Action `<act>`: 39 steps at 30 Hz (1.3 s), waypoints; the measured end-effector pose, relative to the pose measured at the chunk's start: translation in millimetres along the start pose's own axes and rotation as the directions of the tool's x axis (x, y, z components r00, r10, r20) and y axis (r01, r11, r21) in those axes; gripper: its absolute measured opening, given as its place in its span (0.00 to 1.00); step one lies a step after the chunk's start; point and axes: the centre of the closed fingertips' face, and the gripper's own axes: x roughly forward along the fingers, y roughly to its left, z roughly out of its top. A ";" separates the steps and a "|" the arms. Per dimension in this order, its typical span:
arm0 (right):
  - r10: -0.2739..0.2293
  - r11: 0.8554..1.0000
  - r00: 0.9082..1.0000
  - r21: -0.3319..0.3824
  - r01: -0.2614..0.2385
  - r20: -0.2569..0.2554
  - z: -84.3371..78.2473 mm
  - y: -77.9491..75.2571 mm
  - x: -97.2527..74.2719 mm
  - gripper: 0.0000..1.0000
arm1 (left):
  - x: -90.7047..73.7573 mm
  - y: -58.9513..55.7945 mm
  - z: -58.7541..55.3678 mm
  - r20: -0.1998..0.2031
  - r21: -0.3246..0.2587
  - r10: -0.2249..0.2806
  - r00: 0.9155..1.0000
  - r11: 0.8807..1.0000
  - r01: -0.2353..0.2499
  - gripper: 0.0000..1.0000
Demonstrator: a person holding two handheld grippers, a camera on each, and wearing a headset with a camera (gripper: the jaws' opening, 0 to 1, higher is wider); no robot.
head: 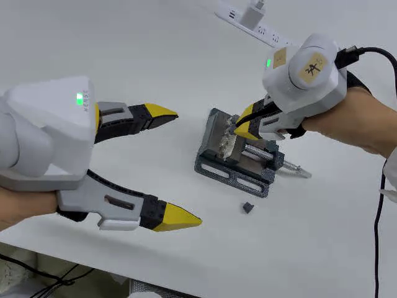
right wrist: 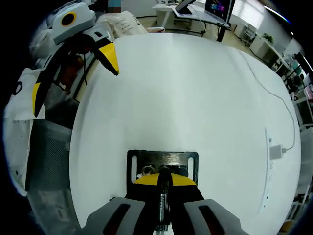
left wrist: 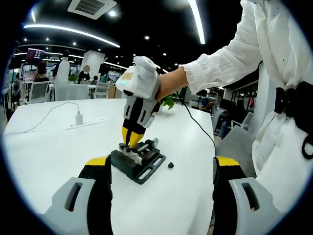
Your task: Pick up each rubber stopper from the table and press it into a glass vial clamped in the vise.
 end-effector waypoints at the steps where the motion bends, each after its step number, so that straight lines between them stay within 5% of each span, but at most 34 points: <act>1: 0.004 1.000 1.000 -0.014 -0.004 -0.004 -0.2 0.0 0.1 0.02 | 0.1 0.5 0.2 0.000 0.002 0.001 1.000 1.000 -0.001 0.84; 13: 0.038 0.998 0.995 -0.040 -0.042 -0.095 -1.0 0.1 2.0 0.01 | 0.6 2.1 2.5 0.008 -0.001 0.004 1.000 1.000 -0.004 0.84; 39: 0.038 0.999 0.995 -0.012 -0.039 -0.094 -2.3 -4.4 7.0 0.00 | 3.6 4.2 5.5 0.019 0.000 0.006 1.000 1.000 -0.006 0.83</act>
